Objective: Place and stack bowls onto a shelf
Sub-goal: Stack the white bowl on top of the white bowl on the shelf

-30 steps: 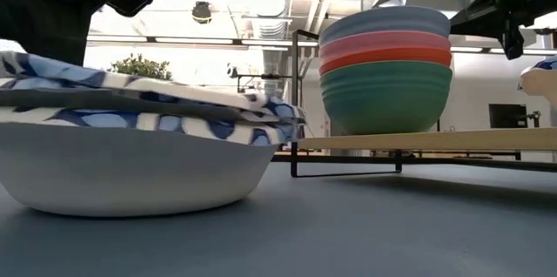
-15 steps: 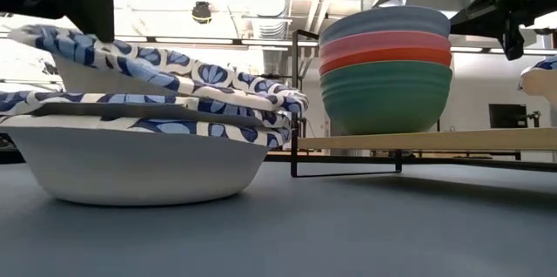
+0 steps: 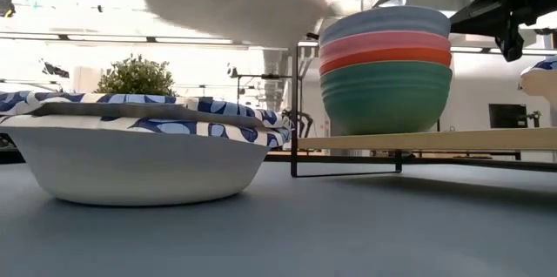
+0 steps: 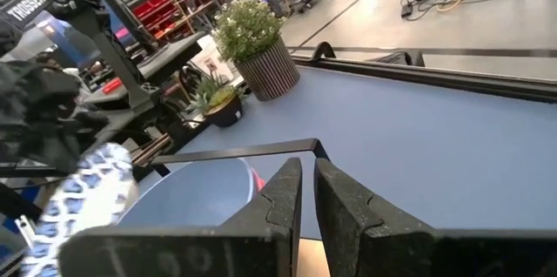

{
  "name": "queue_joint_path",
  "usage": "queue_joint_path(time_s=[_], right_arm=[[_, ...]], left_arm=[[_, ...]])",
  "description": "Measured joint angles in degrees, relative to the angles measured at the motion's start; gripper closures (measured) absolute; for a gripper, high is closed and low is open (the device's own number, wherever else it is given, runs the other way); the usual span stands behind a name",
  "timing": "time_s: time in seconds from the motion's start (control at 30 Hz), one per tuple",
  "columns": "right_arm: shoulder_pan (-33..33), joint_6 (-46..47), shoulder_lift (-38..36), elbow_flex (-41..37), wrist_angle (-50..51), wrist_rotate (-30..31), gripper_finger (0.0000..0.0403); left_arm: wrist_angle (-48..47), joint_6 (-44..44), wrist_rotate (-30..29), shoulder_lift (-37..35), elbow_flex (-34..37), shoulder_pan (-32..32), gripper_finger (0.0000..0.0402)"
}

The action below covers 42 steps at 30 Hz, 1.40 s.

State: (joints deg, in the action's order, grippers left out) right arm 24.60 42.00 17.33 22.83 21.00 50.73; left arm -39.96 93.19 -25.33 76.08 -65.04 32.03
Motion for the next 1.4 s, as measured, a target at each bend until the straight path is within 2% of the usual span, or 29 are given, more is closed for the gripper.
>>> queue_joint_path(time_s=[0.3,0.4,0.6,0.8,1.2,1.4], right_arm=[[0.0,0.1,0.0,0.0,2.3,-0.1,0.034],[-0.1,0.1,0.0,0.0,3.0,0.2,0.034],[-0.8,0.4,0.0,0.0,4.4,0.3,0.034],[-0.8,3.1,0.0,0.0,6.6,0.3,0.034],[-1.9,4.7,0.0,0.0,8.7,0.3,0.034],[-1.9,4.7,0.0,0.0,9.0,0.3,0.034]], left_arm=[[28.4,-16.1,-6.7,-1.0,0.0,-0.5,0.0401],[35.7,-20.3,-9.9,-1.0,0.0,-1.0,0.0401],[45.9,-27.5,-12.1,-1.0,0.0,-2.1,0.0401],[46.2,-30.5,-14.2,1.2,-3.5,-2.6,0.0401],[41.1,-39.7,-12.0,14.4,-21.7,-5.0,0.0401],[35.4,-39.5,-8.8,21.1,-29.1,-6.3,0.0401]])
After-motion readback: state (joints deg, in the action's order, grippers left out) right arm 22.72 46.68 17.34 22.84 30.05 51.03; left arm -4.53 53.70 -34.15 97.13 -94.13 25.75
